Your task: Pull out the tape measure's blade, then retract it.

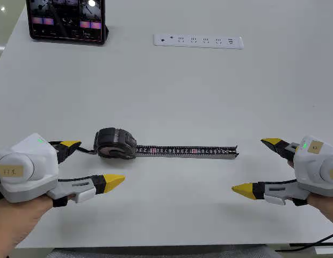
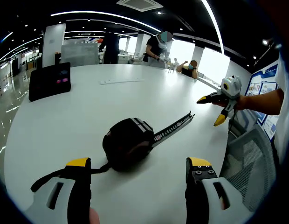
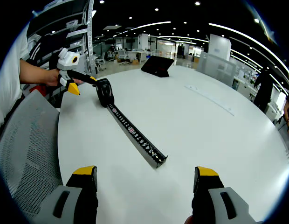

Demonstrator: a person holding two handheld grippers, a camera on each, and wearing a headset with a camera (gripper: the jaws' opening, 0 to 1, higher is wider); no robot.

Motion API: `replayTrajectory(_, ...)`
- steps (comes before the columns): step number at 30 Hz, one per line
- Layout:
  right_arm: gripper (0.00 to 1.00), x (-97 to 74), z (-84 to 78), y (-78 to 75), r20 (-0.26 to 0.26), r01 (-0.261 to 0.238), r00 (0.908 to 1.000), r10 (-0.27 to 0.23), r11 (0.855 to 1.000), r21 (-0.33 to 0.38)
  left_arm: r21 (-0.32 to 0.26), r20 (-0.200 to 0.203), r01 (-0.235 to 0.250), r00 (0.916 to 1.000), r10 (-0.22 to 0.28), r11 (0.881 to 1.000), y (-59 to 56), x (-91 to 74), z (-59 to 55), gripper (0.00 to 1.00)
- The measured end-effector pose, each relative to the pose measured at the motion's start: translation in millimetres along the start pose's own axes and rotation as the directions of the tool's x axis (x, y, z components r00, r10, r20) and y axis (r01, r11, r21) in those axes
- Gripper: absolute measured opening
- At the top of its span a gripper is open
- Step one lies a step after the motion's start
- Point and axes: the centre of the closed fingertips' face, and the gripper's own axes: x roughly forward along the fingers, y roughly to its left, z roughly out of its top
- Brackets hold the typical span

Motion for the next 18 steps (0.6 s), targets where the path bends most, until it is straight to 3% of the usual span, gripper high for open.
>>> replayTrajectory(6, 0.84, 1.7, 3.0, -4.3, -0.02, -0.026, 0.9995, 0.026, 0.999, -0.021, -0.016, 0.005, -0.004, 1.0, 0.004, 1.0, 0.7, 6.7, 2.7, 0.8)
replayTrajectory(18, 0.84, 4.4, 6.2, -19.7, -0.037, -0.031, 0.9989, 0.029, 0.999, -0.043, -0.066, 0.024, 0.009, 0.9997, -0.007, 0.998, -4.1, 17.8, 9.2, 0.8)
